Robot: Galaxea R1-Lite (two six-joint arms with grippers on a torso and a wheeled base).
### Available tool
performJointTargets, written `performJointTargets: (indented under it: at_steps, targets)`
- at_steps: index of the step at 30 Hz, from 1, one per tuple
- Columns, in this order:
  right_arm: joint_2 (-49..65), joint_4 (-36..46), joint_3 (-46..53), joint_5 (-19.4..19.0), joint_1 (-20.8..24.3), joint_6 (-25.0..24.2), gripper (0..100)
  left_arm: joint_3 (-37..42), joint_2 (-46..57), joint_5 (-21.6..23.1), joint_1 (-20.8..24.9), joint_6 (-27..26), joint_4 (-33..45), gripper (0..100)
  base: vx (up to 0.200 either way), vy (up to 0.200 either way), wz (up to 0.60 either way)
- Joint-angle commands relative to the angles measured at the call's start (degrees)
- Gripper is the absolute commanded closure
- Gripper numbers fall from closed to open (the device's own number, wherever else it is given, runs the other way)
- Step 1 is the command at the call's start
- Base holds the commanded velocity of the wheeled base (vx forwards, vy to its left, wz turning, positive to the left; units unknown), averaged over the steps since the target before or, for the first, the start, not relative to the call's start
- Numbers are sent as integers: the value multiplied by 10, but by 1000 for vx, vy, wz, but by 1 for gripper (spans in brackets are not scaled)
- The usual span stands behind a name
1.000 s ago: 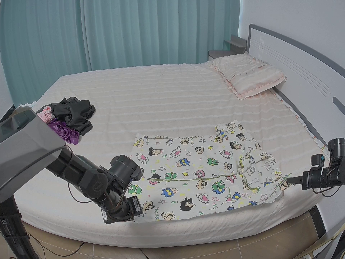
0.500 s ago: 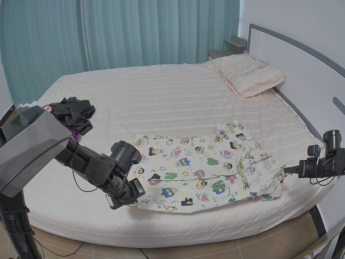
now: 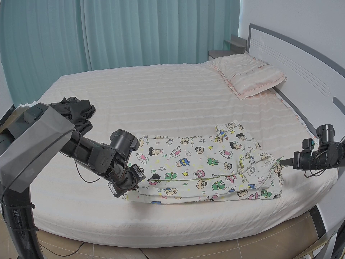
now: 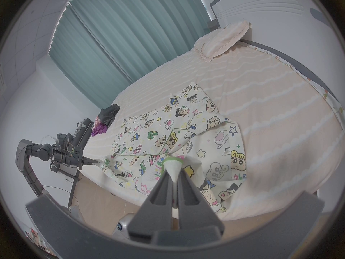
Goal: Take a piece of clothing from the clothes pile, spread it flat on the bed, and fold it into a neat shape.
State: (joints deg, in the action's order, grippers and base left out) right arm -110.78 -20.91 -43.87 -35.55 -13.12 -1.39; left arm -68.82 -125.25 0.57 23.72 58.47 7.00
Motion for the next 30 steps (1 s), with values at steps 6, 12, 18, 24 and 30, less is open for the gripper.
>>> performJointTargets:
  at_steps: [6,12,18,24,30]
  targets:
    - [-44,-1,-31,24,3,-3,100,-31,-20,-1,-11,28,-40,100,0,0,0]
    - [-49,-17,-46,24,4,-37,100,-33,-6,0,-11,29,-42,100,0,0,0]
    - [-59,-48,-48,26,6,-53,100,-40,-3,-1,-23,28,-39,100,0,0,0]
    - [-79,-53,-68,50,18,-77,100,-48,-17,0,-34,36,-44,100,0,0,0]
    - [-83,-56,-81,52,27,-103,100,-79,-48,0,-34,45,-44,100,0,0,0]
